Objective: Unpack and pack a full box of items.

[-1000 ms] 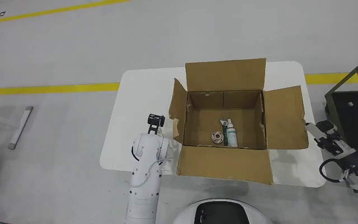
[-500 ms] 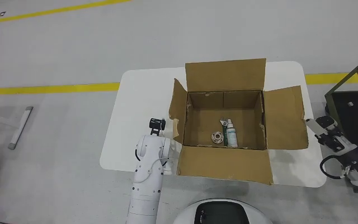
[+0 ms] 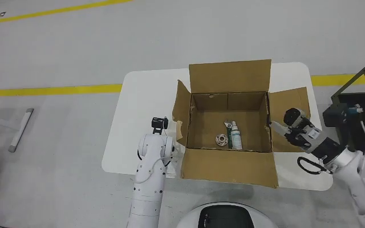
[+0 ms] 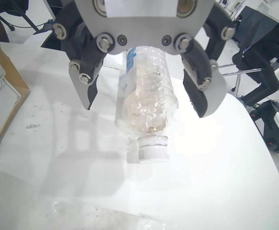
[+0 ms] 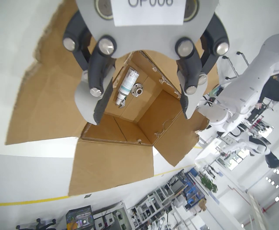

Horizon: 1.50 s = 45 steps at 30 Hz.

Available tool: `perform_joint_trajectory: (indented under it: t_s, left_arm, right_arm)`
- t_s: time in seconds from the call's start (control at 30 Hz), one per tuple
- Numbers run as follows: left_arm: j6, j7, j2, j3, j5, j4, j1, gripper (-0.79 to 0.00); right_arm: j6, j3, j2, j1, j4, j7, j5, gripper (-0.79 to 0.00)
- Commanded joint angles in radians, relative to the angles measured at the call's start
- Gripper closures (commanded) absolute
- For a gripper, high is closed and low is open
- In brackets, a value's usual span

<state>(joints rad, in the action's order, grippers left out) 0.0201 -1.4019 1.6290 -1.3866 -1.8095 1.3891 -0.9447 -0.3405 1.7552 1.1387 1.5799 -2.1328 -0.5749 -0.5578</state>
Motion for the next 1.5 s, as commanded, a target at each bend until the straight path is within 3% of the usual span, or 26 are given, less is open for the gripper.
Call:
perform_joint_trajectory:
  t_s: [0.0, 0.13, 0.63, 0.73, 0.87, 1.03, 1.23, 1.47]
  left_arm:
    - [-0.003, 0.000, -0.001, 0.000, -0.002, 0.003, -0.001, -0.785]
    - [-0.005, 0.001, -0.002, -0.001, -0.003, 0.012, -0.003, -0.785]
    - [-0.021, -0.013, -0.003, -0.004, 0.005, 0.028, -0.003, -0.785]
    - [-0.021, -0.013, -0.003, -0.004, 0.005, 0.028, -0.003, -0.785]
    - [-0.021, -0.013, -0.003, -0.004, 0.005, 0.028, -0.003, -0.785]
    - [-0.021, -0.013, -0.003, -0.004, 0.005, 0.028, -0.003, -0.785]
    - [-0.021, -0.013, -0.003, -0.004, 0.005, 0.028, -0.003, -0.785]
    - [-0.021, -0.013, -0.003, -0.004, 0.005, 0.028, -0.003, -0.785]
  right_arm:
    - [0.023, -0.067, 0.000, -0.043, 0.013, -0.010, -0.067, 0.000]
    - [0.041, -0.178, 0.003, -0.106, 0.056, -0.017, -0.166, 0.000]
    - [0.044, -0.183, 0.003, -0.106, 0.056, -0.010, -0.173, 0.000]
    - [0.165, -0.220, 0.002, -0.132, 0.044, -0.037, -0.385, 0.000]
    - [0.320, -0.355, 0.017, -0.217, 0.068, -0.065, -0.477, 0.000]
    - [0.491, -0.535, 0.041, -0.386, 0.185, -0.229, -0.634, 0.000]
    - [0.579, -0.668, 0.072, -0.538, 0.361, -0.314, -0.726, 0.000]
    - [0.598, -0.673, 0.076, -0.547, 0.373, -0.304, -0.728, 0.000]
